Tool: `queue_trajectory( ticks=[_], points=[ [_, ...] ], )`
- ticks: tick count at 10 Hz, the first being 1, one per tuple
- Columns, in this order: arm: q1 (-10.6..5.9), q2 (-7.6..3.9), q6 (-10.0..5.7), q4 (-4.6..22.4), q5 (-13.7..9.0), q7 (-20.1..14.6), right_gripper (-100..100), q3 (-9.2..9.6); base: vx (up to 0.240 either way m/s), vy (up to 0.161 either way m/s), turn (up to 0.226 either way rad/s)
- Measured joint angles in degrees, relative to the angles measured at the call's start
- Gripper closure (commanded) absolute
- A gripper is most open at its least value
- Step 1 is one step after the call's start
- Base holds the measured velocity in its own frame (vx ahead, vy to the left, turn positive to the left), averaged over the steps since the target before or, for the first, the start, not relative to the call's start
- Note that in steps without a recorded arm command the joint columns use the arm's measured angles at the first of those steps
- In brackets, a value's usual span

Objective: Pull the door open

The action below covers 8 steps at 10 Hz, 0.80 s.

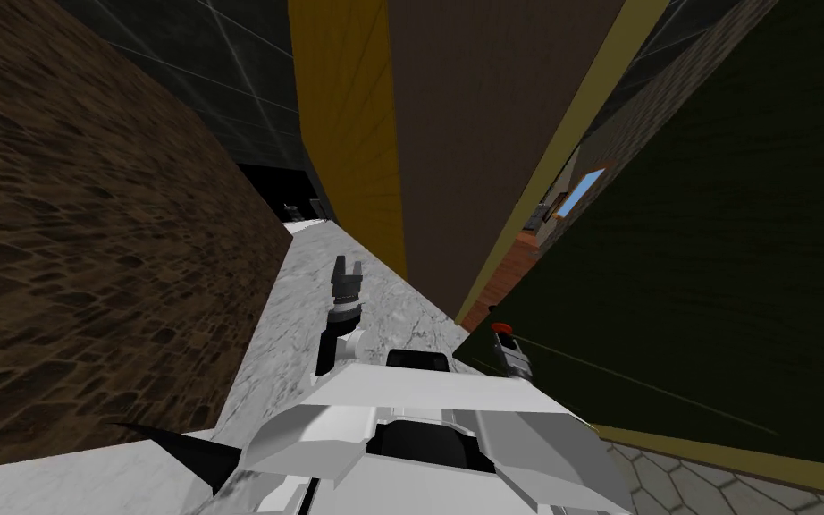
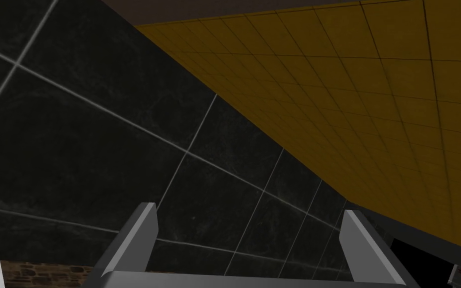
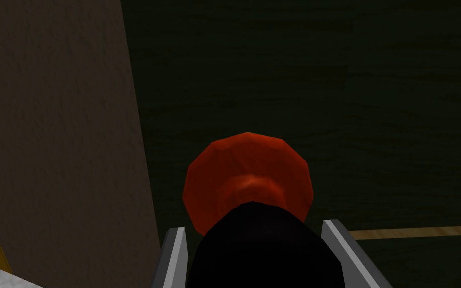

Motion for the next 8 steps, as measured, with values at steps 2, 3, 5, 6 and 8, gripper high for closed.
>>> queue_trajectory(
  ticks=[2,3,5,6,8],
  points=[
    [0.38,-0.31,-0.26,0.01,0.38,-0.44,100,0.8,-0.209,-0.024,0.132],
    [0.46,-0.75,-0.79,0.01,0.74,-0.99,100,1.4,-0.231,-0.008,0.117],
    [0.64,-1.85,-2.07,0.32,1.57,-2.35,100,2.7,-0.269,-0.006,0.117],
    [1.01,-2.33,-2.53,0.06,1.96,-2.75,100,3.41,-0.252,-0.01,0.126],
    [1.07,-2.99,-3.81,1.04,2.93,-4.16,100,5.06,-0.238,-0.035,0.097]
  ],
)
